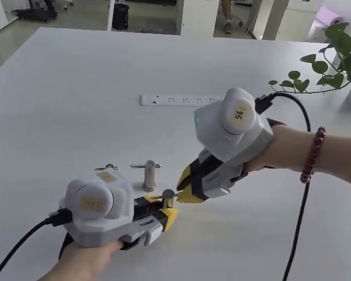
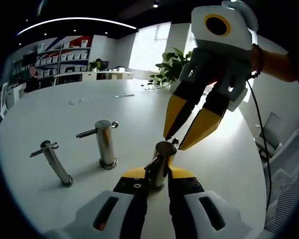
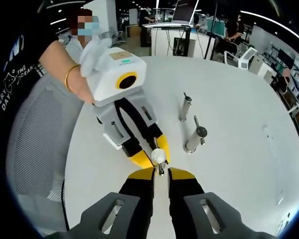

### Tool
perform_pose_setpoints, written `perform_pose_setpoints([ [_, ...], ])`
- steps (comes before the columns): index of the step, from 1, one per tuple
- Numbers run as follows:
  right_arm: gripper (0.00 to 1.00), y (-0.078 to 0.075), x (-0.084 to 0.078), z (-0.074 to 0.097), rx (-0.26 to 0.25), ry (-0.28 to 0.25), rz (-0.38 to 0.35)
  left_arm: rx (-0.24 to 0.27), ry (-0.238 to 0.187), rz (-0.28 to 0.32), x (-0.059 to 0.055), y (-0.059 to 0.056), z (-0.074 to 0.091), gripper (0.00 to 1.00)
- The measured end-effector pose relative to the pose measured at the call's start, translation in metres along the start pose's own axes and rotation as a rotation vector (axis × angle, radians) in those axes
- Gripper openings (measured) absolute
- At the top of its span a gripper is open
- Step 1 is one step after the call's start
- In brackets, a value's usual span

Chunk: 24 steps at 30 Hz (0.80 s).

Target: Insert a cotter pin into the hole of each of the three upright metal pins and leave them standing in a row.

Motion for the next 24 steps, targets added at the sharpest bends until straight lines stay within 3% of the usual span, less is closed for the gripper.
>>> perform_pose_setpoints([
  [18, 0.0, 0.0016, 0.0071, -0.0035, 0.0, -0.013, -0.003, 0.003, 0.0, -0.013, -0.0009, -0.0003, -0.0001, 0.13],
  [24, 0.0, 0.001, 0.007, -0.0035, 0.004, -0.021, -0.034, -0.002, 0.006, 0.018, -0.0013, 0.0001, -0.0006, 0.14],
])
Point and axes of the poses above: the centre of the closed fingertips' face, and the gripper's own axes: z roughly backward along the fingers, y roughly to its left, x roughly out of its top, the point moved 2 cm from there along z, roughly backward along the fingers, and after that the axes turned 12 degrees about y, right-handed, at the moved point
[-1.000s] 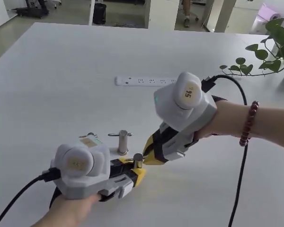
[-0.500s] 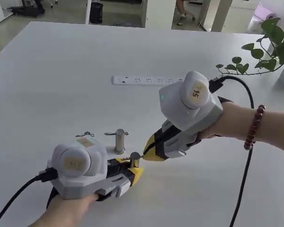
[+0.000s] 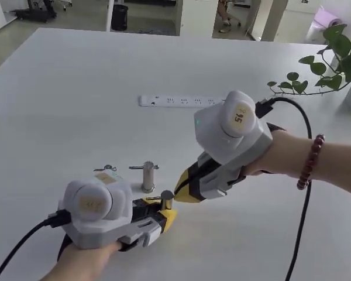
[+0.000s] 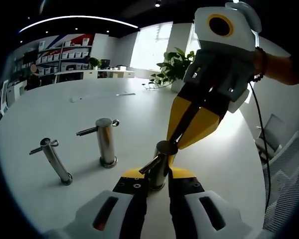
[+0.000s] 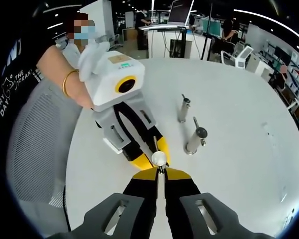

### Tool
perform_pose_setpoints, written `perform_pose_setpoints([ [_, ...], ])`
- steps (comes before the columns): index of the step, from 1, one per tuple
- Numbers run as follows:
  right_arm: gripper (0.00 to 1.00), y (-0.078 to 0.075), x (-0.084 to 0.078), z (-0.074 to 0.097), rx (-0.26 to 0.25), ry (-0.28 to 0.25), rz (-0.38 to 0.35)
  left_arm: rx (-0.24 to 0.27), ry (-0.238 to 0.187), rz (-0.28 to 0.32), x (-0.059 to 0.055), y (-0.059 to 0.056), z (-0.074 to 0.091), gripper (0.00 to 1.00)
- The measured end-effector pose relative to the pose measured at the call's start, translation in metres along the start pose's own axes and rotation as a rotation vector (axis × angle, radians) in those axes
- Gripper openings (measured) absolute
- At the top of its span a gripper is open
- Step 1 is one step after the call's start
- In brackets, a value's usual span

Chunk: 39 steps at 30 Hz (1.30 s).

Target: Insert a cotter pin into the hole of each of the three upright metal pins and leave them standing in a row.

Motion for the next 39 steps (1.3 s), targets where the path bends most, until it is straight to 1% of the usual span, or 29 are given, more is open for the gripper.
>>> perform_pose_setpoints([
  [3, 0.0, 0.0, 0.001, 0.0, 0.0, -0.009, -0.012, 0.011, 0.011, 0.006, -0.001, 0.0, 0.0, 0.15],
  [4, 0.0, 0.0, 0.001, 0.001, 0.001, -0.011, -0.014, 0.026, 0.03, 0.013, -0.003, 0.002, 0.0, 0.16],
  [6, 0.02, 0.0, 0.001, 0.001, 0.0, -0.01, -0.021, 0.035, 0.045, -0.003, -0.005, 0.003, 0.001, 0.19],
  [7, 0.03, 0.0, 0.001, 0.001, 0.001, -0.01, -0.025, 0.037, 0.051, -0.002, -0.006, 0.004, 0.001, 0.21],
  [8, 0.05, 0.0, 0.001, 0.001, 0.0, -0.01, -0.026, 0.037, 0.057, -0.004, -0.007, 0.004, 0.003, 0.24],
  [11, 0.09, 0.001, 0.002, 0.002, -0.004, -0.01, -0.02, 0.044, 0.063, -0.03, -0.007, 0.003, 0.011, 0.27],
  [14, 0.14, 0.002, 0.005, 0.001, -0.005, -0.022, -0.028, 0.047, 0.067, -0.03, -0.007, 0.004, 0.017, 0.32],
  [16, 0.15, 0.003, 0.008, 0.001, -0.005, -0.035, -0.028, 0.053, 0.072, -0.031, -0.008, 0.005, 0.022, 0.33],
  [22, 0.15, 0.003, 0.012, -0.005, -0.008, -0.039, -0.036, 0.062, 0.08, -0.052, -0.006, 0.004, 0.034, 0.37],
  [25, 0.15, 0.003, 0.014, -0.008, -0.003, -0.041, -0.045, 0.07, 0.084, -0.053, -0.008, 0.006, 0.038, 0.37],
  [28, 0.15, 0.003, 0.015, -0.011, -0.005, -0.038, -0.044, 0.087, 0.096, -0.059, -0.011, 0.009, 0.042, 0.37],
  [32, 0.14, 0.002, 0.016, -0.015, 0.0, -0.037, -0.053, 0.093, 0.091, -0.054, -0.011, 0.01, 0.048, 0.37],
  [35, 0.12, 0.001, 0.014, -0.017, -0.007, -0.022, -0.043, 0.097, 0.087, -0.054, -0.01, 0.011, 0.052, 0.38],
  [37, 0.11, 0.002, 0.013, -0.018, -0.005, -0.029, -0.044, 0.096, 0.085, -0.043, -0.01, 0.01, 0.056, 0.39],
  [39, 0.1, 0.002, 0.012, -0.019, -0.005, -0.031, -0.048, 0.102, 0.084, -0.046, -0.01, 0.011, 0.06, 0.39],
])
Point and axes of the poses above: the centre of the closed fingertips' face, and the gripper's own axes: z roughly backward along the fingers, y roughly to its left, x roughly out of its top, the point moved 2 cm from there along z, roughly backward along the fingers, and after that the axes turned 12 degrees about y, right-handed, at the moved point
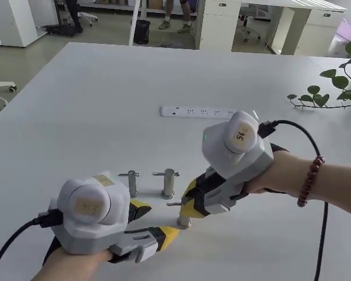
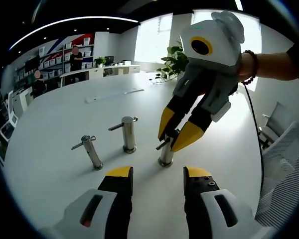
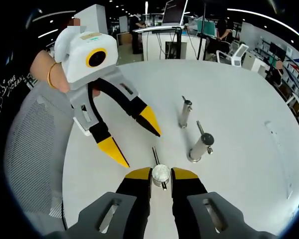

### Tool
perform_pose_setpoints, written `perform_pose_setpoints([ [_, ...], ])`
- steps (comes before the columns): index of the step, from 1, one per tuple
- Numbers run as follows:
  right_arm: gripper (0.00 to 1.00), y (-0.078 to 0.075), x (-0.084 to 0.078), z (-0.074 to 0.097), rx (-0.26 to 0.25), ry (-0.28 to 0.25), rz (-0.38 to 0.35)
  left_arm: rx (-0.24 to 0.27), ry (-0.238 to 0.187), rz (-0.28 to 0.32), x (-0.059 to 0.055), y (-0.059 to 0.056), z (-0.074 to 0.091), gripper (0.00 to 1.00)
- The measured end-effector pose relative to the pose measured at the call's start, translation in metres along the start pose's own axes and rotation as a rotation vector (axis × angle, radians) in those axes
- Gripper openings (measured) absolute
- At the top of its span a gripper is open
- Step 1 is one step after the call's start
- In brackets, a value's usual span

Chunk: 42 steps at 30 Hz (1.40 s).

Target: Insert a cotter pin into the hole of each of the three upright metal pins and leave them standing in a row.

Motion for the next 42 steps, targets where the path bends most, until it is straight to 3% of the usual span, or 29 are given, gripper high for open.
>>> perform_pose_setpoints([
  [15, 0.08, 0.001, 0.001, 0.0, 0.004, -0.051, -0.003, 0.037, -0.038, 0.039, -0.002, 0.006, 0.034, 0.43],
  [23, 0.08, 0.0, -0.002, 0.001, 0.006, -0.038, 0.008, 0.074, -0.057, 0.066, -0.002, 0.011, 0.045, 0.44],
  [42, 0.08, -0.033, -0.018, 0.013, -0.043, -0.012, -0.021, 0.12, -0.052, 0.048, -0.005, 0.022, 0.065, 0.45],
])
Point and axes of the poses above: the centre of the closed fingertips' face, and the gripper's own axes: z roughly backward along the fingers, y roughly to its left, x roughly out of its top, the point moved 2 cm from there along z, roughly backward along the fingers, and after that the axes turned 12 degrees about y, right-handed, at the moved point
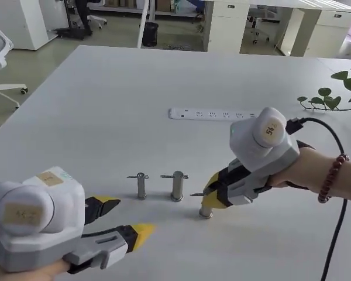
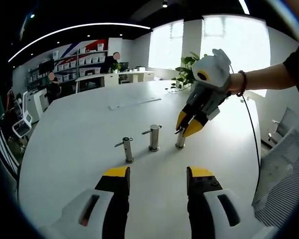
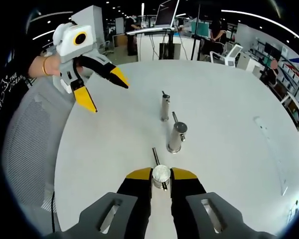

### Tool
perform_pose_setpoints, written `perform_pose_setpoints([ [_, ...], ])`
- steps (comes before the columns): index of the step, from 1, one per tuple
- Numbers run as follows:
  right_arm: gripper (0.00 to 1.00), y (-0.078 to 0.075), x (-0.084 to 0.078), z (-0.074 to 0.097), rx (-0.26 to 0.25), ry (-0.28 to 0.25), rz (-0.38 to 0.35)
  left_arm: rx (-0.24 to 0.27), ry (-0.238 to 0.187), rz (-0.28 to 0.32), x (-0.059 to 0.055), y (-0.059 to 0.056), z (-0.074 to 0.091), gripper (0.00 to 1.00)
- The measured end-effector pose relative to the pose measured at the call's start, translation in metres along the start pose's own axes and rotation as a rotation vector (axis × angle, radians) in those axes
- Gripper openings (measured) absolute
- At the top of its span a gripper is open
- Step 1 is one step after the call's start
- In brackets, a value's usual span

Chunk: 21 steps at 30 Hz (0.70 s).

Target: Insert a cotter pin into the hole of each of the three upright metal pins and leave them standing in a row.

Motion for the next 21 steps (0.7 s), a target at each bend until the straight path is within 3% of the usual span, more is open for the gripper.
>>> perform_pose_setpoints([
  [8, 0.08, -0.018, -0.003, 0.004, -0.02, 0.008, -0.021, 0.006, -0.013, 0.015, -0.001, 0.003, 0.004, 0.45],
  [21, 0.08, -0.028, -0.005, 0.002, -0.031, 0.024, -0.036, 0.013, -0.008, 0.025, -0.003, 0.006, 0.006, 0.45],
])
Point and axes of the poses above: the centre of the closed fingertips' face, and the gripper's own axes: z roughly backward along the fingers, y roughly to its left, x roughly out of its top, the point moved 2 cm from there along z, roughly backward along the fingers, and after that the axes turned 12 degrees about y, right-handed, at the moved point
